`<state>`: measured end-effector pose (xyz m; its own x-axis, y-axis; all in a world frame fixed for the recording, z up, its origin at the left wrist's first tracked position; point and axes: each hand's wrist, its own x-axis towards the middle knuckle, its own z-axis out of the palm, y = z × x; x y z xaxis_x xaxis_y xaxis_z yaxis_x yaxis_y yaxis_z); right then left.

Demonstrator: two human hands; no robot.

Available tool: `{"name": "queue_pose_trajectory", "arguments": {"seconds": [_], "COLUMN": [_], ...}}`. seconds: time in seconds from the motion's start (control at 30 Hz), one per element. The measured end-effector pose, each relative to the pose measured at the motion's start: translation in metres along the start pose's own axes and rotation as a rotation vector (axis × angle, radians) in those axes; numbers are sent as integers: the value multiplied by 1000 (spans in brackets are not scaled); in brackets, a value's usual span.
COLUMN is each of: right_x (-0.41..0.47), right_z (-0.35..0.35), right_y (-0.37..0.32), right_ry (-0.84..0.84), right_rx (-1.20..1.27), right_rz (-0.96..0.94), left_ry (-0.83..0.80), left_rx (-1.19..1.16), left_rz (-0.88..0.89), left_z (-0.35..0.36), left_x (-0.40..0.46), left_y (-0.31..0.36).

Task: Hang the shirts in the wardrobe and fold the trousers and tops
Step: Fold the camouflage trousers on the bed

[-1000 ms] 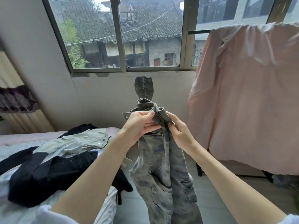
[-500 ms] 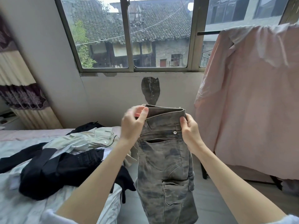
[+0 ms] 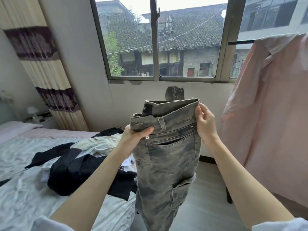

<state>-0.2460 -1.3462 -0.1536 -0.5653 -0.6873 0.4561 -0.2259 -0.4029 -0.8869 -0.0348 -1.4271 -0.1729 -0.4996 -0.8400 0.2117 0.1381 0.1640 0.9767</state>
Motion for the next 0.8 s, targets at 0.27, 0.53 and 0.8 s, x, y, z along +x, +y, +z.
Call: {"name": "queue_pose_trajectory", "arguments": {"seconds": [0.27, 0.53, 0.8], "right_x": [-25, -8, -44], "right_z": [5, 153, 395], "right_y": [74, 25, 2], "right_ry": [-93, -26, -382], "right_rx": [-131, -51, 29], "right_rz": [200, -59, -152], "left_ry": [339, 635, 1158], "left_rx": [5, 124, 32], "left_rz": [73, 324, 266], "left_z": [19, -77, -262], "left_x": [-7, -46, -113], "left_y": [3, 44, 50]}}
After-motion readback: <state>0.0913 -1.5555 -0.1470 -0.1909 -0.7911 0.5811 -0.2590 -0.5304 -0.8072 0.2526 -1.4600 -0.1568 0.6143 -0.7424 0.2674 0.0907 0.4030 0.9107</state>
